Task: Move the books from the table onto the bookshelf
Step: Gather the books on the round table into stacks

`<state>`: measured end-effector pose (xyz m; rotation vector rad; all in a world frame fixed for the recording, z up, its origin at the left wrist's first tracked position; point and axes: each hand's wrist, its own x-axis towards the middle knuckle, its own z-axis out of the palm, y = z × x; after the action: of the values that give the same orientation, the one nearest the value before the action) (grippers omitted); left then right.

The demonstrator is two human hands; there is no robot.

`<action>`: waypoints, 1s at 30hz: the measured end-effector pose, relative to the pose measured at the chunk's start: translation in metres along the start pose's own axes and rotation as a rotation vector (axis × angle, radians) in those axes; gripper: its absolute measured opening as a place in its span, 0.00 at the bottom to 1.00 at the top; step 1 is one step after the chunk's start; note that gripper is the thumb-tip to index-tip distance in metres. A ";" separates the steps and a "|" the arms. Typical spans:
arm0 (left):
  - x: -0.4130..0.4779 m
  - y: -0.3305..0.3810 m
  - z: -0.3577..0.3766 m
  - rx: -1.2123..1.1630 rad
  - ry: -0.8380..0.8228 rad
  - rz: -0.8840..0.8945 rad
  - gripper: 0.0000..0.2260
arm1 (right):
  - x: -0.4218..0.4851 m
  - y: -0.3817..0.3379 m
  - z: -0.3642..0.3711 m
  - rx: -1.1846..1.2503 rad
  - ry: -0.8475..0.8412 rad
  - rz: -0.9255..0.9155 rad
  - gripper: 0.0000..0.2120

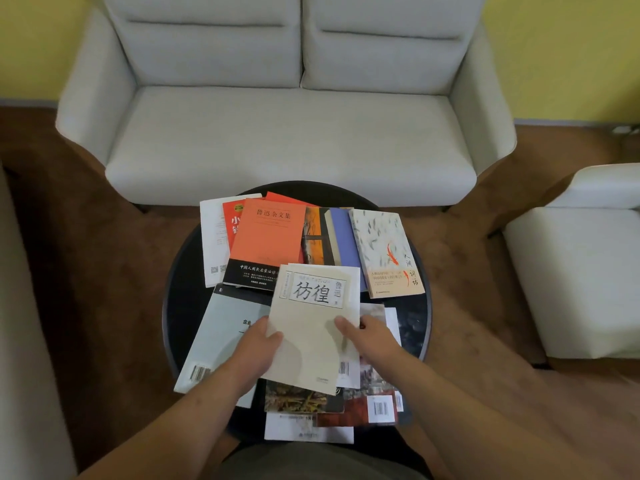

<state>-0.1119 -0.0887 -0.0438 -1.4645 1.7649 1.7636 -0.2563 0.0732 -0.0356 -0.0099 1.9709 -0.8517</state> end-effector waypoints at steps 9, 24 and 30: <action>0.008 -0.035 -0.058 0.442 0.429 -0.082 0.23 | -0.002 0.005 0.016 0.124 0.015 -0.018 0.13; 0.023 -0.067 -0.086 0.000 0.297 -0.262 0.13 | -0.007 0.012 0.025 0.072 -0.015 -0.032 0.15; 0.005 -0.065 -0.085 -0.083 0.215 -0.113 0.06 | -0.009 0.012 0.026 0.078 -0.016 -0.052 0.14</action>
<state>-0.0260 -0.1486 -0.0669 -1.8106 1.6847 1.6965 -0.2270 0.0704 -0.0429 -0.0226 1.9290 -0.9588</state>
